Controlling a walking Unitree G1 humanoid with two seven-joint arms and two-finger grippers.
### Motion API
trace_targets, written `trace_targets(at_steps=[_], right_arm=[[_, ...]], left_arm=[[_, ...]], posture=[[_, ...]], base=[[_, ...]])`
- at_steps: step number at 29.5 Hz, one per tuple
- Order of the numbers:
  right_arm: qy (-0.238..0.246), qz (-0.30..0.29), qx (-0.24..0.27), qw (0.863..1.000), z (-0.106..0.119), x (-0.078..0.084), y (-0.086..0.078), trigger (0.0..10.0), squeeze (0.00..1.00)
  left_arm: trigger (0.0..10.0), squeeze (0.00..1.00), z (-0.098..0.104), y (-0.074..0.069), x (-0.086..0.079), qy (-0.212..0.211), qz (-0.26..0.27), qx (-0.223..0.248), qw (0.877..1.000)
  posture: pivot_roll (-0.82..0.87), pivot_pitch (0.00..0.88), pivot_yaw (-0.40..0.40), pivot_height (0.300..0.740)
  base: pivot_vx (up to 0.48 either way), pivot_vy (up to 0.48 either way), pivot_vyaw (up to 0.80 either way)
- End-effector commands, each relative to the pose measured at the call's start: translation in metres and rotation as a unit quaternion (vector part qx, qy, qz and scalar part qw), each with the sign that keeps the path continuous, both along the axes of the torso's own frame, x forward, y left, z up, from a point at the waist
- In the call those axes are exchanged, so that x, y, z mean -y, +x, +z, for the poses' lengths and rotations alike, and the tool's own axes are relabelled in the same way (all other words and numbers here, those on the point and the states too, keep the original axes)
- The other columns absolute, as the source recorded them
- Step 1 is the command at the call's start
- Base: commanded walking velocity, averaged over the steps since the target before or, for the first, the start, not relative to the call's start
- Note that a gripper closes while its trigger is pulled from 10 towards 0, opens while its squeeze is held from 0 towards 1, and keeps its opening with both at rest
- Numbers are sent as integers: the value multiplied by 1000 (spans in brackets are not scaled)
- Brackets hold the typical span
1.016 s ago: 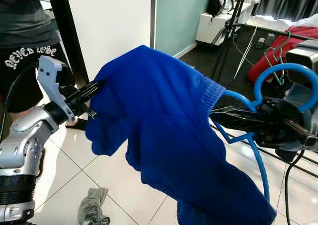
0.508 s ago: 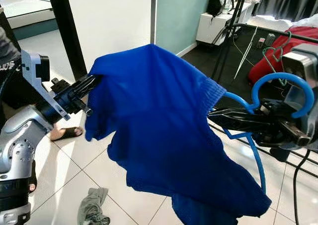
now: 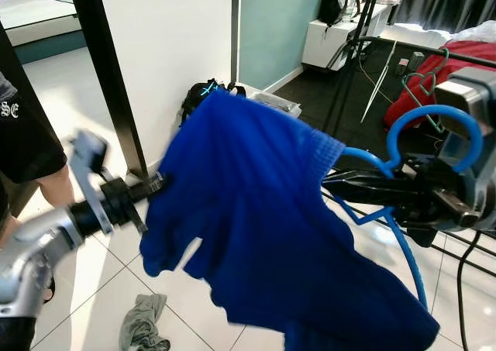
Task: Hang hanger
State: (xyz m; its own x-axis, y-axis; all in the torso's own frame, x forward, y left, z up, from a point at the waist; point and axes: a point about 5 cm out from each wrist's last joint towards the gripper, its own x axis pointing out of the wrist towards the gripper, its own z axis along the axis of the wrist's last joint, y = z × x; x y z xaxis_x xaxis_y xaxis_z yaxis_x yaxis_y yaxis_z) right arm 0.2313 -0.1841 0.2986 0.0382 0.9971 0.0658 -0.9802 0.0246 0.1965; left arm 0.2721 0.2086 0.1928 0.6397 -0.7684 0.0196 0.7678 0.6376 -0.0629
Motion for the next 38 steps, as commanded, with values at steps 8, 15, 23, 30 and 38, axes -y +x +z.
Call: trace_targets(at_steps=[8,15,23,30,38], right_arm=[[3,36,22,999,8,-9,-3,10000,0],[-13,44,13,999,5,-6,-4,10000,0],[-23,52,2,998,-2,-4,-6,10000,0],[-37,98,-19,994,-13,-15,-13,10000,0],[-51,154,-29,986,-23,-30,-20,10000,0]], left_arm=[[10000,1000,25,-7,3,8,-45,19,999],[10000,1000,91,-27,-21,23,-104,101,989],[10000,1000,136,-42,-30,45,-152,155,975],[10000,471,160,-29,-14,134,-162,197,958],[10000,0,170,-17,14,187,-227,210,932]], posture=[[-103,0,-32,740],[-97,0,-21,740],[-90,0,-20,740],[-78,0,-14,740],[-74,0,-6,740]], base=[[0,0,0],[0,0,0],[0,0,0],[0,0,0],[0,0,0]])
